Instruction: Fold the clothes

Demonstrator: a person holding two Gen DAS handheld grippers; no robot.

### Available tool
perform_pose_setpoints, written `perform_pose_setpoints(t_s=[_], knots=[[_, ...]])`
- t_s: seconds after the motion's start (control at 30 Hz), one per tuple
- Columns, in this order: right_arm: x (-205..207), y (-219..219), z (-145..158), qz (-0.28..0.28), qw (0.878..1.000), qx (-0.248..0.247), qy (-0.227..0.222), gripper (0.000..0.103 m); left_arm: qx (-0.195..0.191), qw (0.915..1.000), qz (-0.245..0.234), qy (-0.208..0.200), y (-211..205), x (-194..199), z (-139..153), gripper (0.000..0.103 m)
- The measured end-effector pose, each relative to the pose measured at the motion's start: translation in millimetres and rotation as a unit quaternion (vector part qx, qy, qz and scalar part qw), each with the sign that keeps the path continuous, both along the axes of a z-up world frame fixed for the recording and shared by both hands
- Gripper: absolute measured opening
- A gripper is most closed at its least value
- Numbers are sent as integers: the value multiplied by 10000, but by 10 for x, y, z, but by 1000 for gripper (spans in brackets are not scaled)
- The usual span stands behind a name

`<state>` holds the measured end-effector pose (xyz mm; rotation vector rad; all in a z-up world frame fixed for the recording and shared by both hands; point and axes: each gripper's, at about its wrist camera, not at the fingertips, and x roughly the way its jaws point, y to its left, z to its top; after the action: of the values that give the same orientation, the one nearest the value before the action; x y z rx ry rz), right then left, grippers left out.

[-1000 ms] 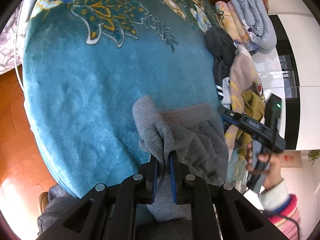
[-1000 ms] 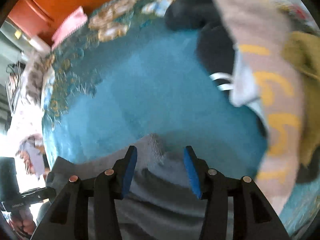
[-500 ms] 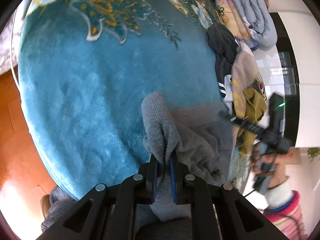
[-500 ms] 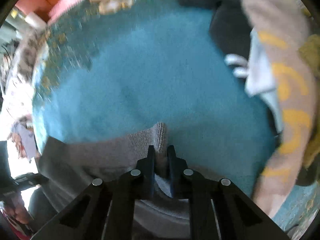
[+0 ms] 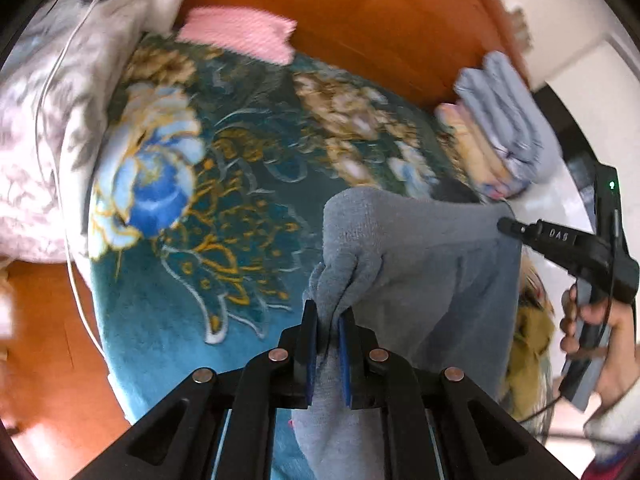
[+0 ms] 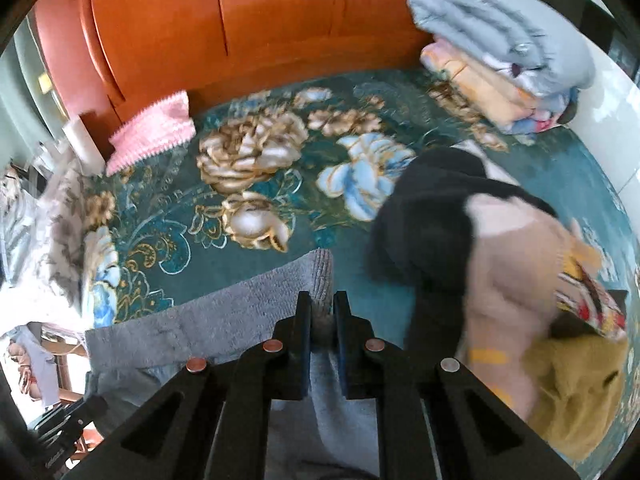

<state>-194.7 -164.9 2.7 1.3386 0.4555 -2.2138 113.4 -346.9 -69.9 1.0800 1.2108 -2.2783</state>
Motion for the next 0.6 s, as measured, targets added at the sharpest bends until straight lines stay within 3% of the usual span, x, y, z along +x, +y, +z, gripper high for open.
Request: perform_pose_setpoints(t_s=[0.17, 0.33, 0.47, 0.6], knots=[[-61, -192, -647, -52, 9991, 268, -333, 10, 108, 9989, 178, -419, -79, 19, -438, 10], [-119, -160, -1095, -190, 9973, 459, -547, 11, 159, 9983, 202, -528, -90, -50, -572, 10], [-195, -148, -1257, -399, 9958, 416, -705, 11, 184, 9981, 187, -553, -85, -73, -622, 10], [-157, -199, -1228, -261, 9965, 493, -625, 15, 273, 9982, 218, -493, -121, -38, -631, 14]])
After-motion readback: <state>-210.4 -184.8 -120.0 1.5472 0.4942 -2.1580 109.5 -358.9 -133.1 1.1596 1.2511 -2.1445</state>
